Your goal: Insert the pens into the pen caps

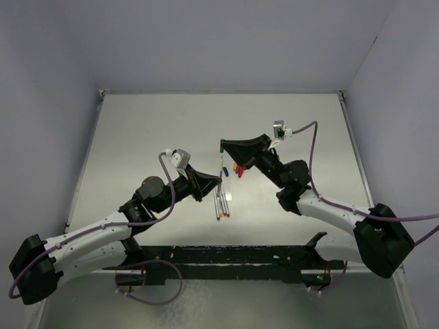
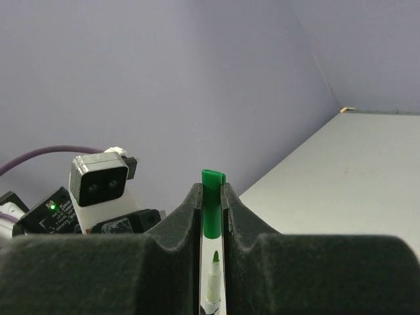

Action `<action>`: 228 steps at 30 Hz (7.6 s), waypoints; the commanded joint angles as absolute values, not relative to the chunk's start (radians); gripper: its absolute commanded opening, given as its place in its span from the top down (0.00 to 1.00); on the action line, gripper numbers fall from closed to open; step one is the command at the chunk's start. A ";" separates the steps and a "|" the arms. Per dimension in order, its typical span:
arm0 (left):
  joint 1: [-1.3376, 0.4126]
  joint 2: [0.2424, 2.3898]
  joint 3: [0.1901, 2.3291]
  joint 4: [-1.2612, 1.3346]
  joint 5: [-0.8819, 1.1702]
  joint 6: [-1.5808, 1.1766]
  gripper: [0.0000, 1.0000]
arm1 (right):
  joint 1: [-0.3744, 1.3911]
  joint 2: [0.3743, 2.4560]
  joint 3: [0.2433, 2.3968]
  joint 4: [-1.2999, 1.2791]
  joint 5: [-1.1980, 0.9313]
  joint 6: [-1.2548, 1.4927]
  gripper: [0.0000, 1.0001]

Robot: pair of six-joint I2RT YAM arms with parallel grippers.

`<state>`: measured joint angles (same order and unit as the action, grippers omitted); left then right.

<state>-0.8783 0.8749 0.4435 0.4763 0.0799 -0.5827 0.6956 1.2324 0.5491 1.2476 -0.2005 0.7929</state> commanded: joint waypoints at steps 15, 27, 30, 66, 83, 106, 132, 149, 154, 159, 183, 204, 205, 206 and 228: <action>-0.882 0.846 0.442 0.517 0.074 -0.571 1.00 | 0.710 1.216 0.565 1.305 -0.199 0.779 1.00; -0.882 0.830 0.441 0.519 0.066 -0.571 1.00 | 0.719 1.224 0.562 1.304 -0.200 0.774 1.00; -0.882 0.824 0.440 0.513 0.065 -0.571 1.00 | 0.719 1.224 0.563 1.300 -0.197 0.769 1.00; -0.882 0.778 0.434 0.477 0.043 -0.569 1.00 | 0.739 1.245 0.579 1.301 -0.192 0.769 1.00; -0.881 0.786 0.448 0.509 -0.005 -0.554 1.00 | 0.767 1.264 0.564 1.278 -0.218 0.787 1.00; -0.882 0.706 0.482 0.608 -0.079 -0.479 1.00 | 0.812 1.248 0.568 0.875 -0.228 0.653 1.00; -0.882 0.649 0.581 0.553 -0.212 -0.331 1.00 | 1.005 1.366 0.691 0.497 0.029 0.534 1.00; -0.882 0.663 0.547 0.202 -0.239 -0.431 1.00 | 1.023 1.342 0.904 0.413 0.166 0.422 0.96; -0.881 0.672 0.502 0.108 -0.251 -0.480 1.00 | 1.022 1.290 0.953 0.442 0.241 0.363 0.84; -0.882 0.723 0.483 0.037 -0.341 -0.509 0.99 | 1.023 1.210 0.960 0.444 0.300 0.317 0.69; -0.573 1.230 0.762 -0.017 -0.271 -0.474 0.95 | 1.018 1.060 0.774 0.288 0.695 0.654 0.00; -0.381 1.681 1.073 -0.165 -0.087 -0.466 0.90 | 1.020 1.300 0.963 -0.212 0.882 0.672 0.00; -0.380 1.694 1.085 -0.181 -0.096 -0.462 0.90 | 1.020 1.318 0.984 -0.250 0.882 0.695 0.00; -0.380 1.706 1.096 -0.199 -0.108 -0.456 0.89 | 1.020 1.337 0.997 -0.286 0.882 0.713 0.00; -0.380 1.819 1.096 -0.311 -0.228 -0.429 0.79 | 1.021 1.267 0.908 -0.181 0.770 0.681 0.00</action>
